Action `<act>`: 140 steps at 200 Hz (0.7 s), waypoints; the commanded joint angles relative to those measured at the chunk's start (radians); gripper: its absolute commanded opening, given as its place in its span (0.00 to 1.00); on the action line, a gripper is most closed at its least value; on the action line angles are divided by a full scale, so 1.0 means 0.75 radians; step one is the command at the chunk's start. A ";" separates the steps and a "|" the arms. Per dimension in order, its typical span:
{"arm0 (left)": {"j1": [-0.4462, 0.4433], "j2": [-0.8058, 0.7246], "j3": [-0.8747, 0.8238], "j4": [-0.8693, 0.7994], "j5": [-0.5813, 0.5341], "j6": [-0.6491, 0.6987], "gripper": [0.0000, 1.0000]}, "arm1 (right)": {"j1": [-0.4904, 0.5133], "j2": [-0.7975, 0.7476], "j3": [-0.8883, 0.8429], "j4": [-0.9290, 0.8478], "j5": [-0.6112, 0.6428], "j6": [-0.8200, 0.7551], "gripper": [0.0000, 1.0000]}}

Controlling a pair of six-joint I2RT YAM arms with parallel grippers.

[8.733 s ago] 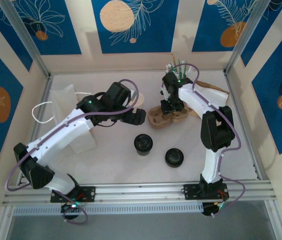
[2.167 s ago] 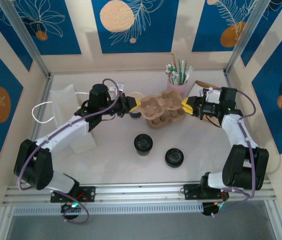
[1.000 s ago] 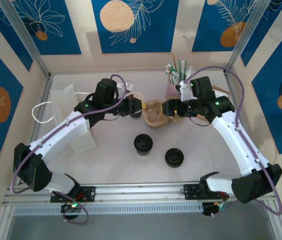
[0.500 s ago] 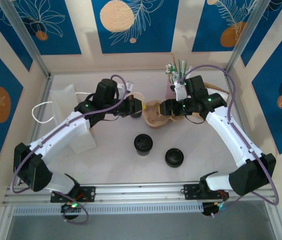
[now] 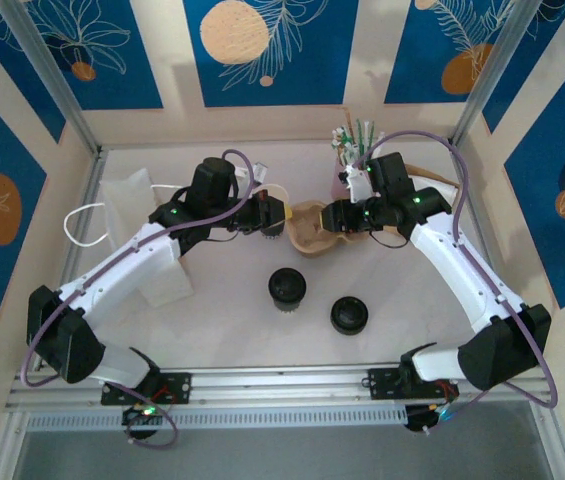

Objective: Pack the takeout coffee

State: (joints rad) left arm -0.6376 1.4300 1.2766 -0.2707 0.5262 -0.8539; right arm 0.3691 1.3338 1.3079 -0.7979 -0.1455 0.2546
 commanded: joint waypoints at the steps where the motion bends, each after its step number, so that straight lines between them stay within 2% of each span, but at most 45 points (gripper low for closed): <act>1: -0.012 -0.011 0.030 0.018 0.022 0.009 0.03 | 0.008 0.006 -0.013 0.007 -0.036 -0.022 0.40; 24: -0.011 -0.026 0.032 0.005 0.002 0.017 0.30 | 0.007 -0.004 -0.009 0.005 -0.039 -0.020 0.37; 40: -0.013 -0.039 0.044 -0.030 -0.020 0.036 0.58 | 0.004 -0.018 -0.009 0.001 -0.028 -0.019 0.37; 47: -0.011 -0.046 0.052 -0.051 -0.032 0.050 0.67 | 0.002 -0.023 -0.008 0.000 -0.026 -0.018 0.37; 68: -0.011 -0.093 0.105 -0.182 -0.112 0.120 0.88 | -0.008 -0.043 -0.013 -0.008 -0.024 -0.013 0.37; 103: -0.006 -0.199 0.297 -0.546 -0.354 0.277 0.99 | -0.026 -0.076 -0.021 -0.006 -0.045 -0.004 0.37; 115: -0.006 -0.223 0.390 -0.717 -0.481 0.349 1.00 | -0.029 -0.086 -0.018 -0.007 -0.050 -0.002 0.37; 140: 0.024 -0.287 0.557 -1.053 -0.841 0.481 1.00 | -0.041 -0.109 -0.022 -0.002 -0.075 0.003 0.37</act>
State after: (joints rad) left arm -0.6373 1.2785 1.5887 -0.7368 0.1951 -0.6331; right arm 0.3477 1.2858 1.2995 -0.7971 -0.1612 0.2531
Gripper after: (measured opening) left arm 0.999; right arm 0.371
